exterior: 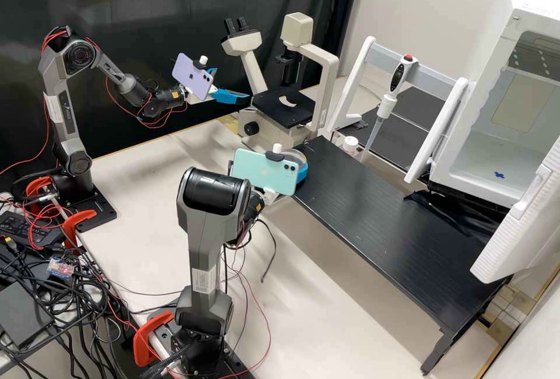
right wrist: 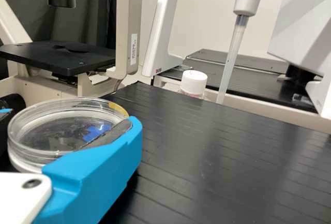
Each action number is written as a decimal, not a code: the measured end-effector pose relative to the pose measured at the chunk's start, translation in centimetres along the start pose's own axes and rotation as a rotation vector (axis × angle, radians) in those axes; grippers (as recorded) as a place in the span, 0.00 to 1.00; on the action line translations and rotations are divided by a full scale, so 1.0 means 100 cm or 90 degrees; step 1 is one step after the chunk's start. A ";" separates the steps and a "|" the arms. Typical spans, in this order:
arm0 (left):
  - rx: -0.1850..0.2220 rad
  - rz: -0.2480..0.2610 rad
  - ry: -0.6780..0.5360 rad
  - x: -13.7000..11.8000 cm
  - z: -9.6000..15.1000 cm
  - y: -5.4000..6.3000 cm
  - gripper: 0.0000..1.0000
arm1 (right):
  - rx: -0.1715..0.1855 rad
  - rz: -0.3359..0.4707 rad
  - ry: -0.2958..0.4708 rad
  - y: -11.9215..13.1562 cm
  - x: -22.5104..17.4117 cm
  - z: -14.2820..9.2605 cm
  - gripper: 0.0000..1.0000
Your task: Move the petri dish to the bench
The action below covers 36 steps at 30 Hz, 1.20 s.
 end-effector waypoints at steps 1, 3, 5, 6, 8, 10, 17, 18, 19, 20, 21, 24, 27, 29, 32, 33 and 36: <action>0.000 0.000 0.000 0.000 0.000 0.000 1.00 | -0.002 0.005 -0.002 0.000 0.001 0.002 0.00; 0.000 0.000 0.000 0.000 0.000 0.000 1.00 | 0.001 0.010 -0.009 0.000 0.002 0.005 0.00; 0.000 0.000 0.000 0.000 0.000 0.000 1.00 | 0.006 0.013 -0.017 0.001 0.003 0.009 0.00; 0.000 0.000 0.000 0.000 0.000 0.000 1.00 | 0.007 0.018 -0.016 0.002 0.005 0.010 0.00; 0.000 0.000 0.000 0.000 0.000 0.000 1.00 | 0.006 0.020 -0.018 0.002 0.007 0.011 0.00; 0.000 0.000 0.000 0.000 0.000 0.000 1.00 | 0.006 0.023 -0.022 0.003 0.009 0.013 0.00; 0.000 0.000 0.000 0.000 0.000 0.000 1.00 | 0.009 0.028 -0.022 0.006 0.015 0.011 1.00; 0.000 0.000 0.000 0.000 0.000 0.000 1.00 | 0.009 0.027 -0.022 0.006 0.016 0.011 1.00; 0.000 0.000 0.000 0.000 0.000 0.000 1.00 | 0.009 0.026 -0.023 0.007 0.017 0.010 1.00; 0.000 0.000 0.000 0.000 0.000 0.000 1.00 | 0.009 0.026 -0.022 0.007 0.017 0.010 1.00; 0.000 0.000 0.000 0.000 0.000 0.000 1.00 | 0.008 0.025 -0.022 0.007 0.018 0.009 1.00; 0.000 0.000 0.000 0.000 0.000 0.000 1.00 | 0.007 0.022 -0.021 0.007 0.020 0.008 1.00; 0.000 0.000 0.000 0.000 0.000 0.000 1.00 | 0.006 0.019 -0.021 0.006 0.022 0.007 1.00; 0.000 0.000 0.000 0.000 0.000 0.000 1.00 | 0.003 0.019 -0.020 0.006 0.022 0.006 1.00; 0.000 0.000 0.000 0.000 0.000 0.000 1.00 | 0.004 0.021 -0.017 0.008 0.019 0.005 1.00; 0.000 0.000 0.000 0.000 0.000 0.000 1.00 | 0.004 0.022 -0.016 0.009 0.017 0.005 1.00; 0.000 0.000 0.000 0.000 0.000 0.000 1.00 | 0.002 0.031 -0.002 0.016 0.004 0.004 1.00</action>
